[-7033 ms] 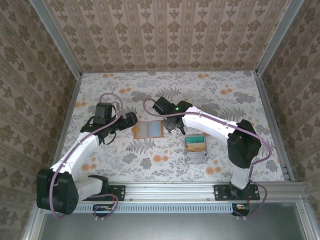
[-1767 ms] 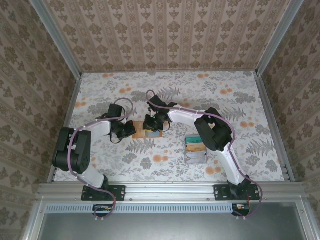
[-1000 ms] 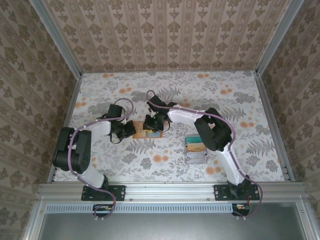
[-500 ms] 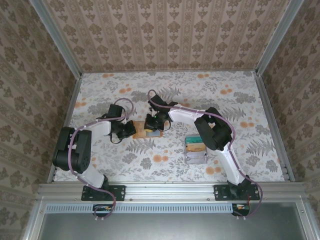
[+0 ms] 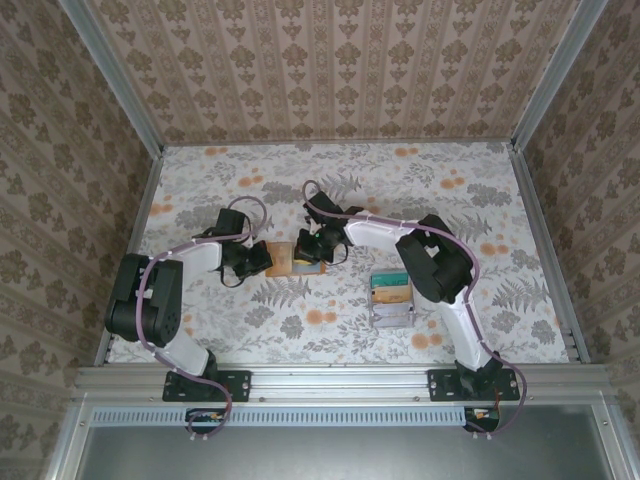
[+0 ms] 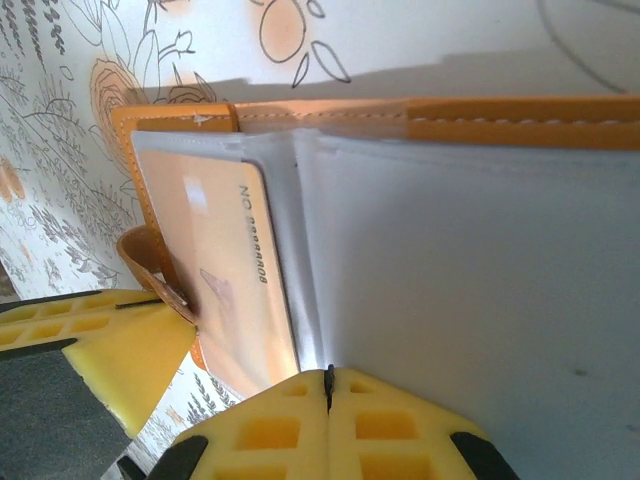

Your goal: Take the credit cards out of the card holder

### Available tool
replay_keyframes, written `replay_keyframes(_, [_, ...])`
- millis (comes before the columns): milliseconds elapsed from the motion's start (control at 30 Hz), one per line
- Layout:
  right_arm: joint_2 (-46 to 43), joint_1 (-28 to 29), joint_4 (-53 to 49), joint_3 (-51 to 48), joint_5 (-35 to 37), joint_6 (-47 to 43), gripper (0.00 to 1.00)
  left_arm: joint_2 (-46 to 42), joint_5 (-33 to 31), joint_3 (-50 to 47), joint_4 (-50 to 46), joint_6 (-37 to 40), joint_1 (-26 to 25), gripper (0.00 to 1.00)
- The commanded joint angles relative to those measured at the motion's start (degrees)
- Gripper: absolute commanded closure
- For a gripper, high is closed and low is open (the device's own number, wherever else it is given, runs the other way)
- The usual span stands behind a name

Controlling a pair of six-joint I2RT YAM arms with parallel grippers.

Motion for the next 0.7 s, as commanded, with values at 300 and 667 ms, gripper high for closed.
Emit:
replay_keyframes(300, [-1.1, 1.0, -0.2, 2.6, 0.2, -2.1, 0.9, -5.1, -0.5, 0.2, -4.4, -0.8, 0.5, 1.0])
replay_keyframes(667, [1.4, 1.3, -2.0, 4.9, 0.1, -3.2, 0.78, -3.0, 0.2, -0.6, -3.6, -0.3, 0.8, 0.99])
